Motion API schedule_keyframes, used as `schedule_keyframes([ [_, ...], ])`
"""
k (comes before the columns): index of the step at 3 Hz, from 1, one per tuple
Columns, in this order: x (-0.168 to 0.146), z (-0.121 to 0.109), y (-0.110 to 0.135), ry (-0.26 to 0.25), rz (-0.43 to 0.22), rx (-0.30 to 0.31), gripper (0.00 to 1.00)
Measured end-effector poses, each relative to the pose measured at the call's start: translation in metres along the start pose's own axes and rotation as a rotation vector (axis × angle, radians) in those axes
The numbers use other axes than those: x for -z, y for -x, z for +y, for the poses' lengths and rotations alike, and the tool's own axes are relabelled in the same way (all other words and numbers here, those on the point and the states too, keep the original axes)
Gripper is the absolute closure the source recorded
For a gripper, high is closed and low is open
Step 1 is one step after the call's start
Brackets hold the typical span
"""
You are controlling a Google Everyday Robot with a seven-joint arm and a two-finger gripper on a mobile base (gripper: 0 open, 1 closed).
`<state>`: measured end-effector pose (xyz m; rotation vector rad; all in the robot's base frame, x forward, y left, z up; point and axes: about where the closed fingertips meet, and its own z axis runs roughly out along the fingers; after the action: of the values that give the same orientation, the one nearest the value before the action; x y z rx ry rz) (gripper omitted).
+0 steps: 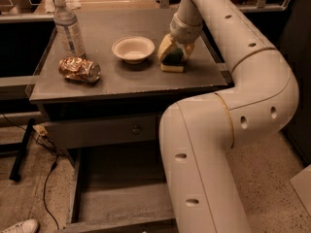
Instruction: Place sponge into middle drawer
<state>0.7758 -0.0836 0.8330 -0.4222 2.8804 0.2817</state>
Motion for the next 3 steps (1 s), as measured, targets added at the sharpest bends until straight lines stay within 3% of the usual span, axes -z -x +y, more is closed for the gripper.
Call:
schedule_keyframes([
  [1, 0.001, 0.000, 0.000, 0.000, 0.000, 0.000, 1.00],
  [3, 0.046, -0.027, -0.021, 0.225, -0.153, 0.079, 1.00],
])
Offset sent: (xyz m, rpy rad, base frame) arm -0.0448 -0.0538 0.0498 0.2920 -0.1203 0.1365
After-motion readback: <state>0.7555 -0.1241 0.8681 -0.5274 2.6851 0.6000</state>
